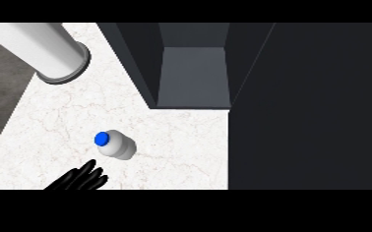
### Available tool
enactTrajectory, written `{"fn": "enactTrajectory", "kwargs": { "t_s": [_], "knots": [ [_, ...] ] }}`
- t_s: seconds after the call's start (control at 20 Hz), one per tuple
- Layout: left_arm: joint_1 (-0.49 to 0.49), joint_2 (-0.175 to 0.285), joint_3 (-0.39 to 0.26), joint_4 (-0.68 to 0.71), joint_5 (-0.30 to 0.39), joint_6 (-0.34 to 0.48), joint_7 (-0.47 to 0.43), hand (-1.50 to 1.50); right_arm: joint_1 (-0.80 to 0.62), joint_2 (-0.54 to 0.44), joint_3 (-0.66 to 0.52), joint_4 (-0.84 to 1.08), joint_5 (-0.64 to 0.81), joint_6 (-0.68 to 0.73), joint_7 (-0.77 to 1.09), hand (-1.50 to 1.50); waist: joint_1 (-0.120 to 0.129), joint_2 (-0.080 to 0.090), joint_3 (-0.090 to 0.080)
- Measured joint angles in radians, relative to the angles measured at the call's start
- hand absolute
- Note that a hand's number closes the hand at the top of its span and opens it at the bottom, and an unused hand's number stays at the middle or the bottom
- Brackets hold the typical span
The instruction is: Pick up the bottled water, place it into the cabinet and close the cabinet
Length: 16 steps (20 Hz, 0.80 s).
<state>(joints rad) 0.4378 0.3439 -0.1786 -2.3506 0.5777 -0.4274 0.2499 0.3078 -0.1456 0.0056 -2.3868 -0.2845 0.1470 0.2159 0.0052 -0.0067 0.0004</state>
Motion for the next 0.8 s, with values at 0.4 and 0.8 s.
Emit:
{"fn": "enactTrajectory", "kwargs": {
  "t_s": [0.4, 0.8],
  "knots": [
    [0.097, 0.040, 0.044, -0.005, 0.030, -0.041, -0.035, -1.50, 0.061, -0.002, -0.025, -0.011, -0.013, 0.038, -0.012, -1.50, 0.000, -0.004, 0.000],
    [0.171, 0.089, 0.105, -0.001, 0.060, -0.084, -0.080, -1.50, 0.082, -0.009, -0.046, -0.017, -0.027, 0.057, -0.002, -1.50, -0.002, -0.005, 0.000]
  ]
}}
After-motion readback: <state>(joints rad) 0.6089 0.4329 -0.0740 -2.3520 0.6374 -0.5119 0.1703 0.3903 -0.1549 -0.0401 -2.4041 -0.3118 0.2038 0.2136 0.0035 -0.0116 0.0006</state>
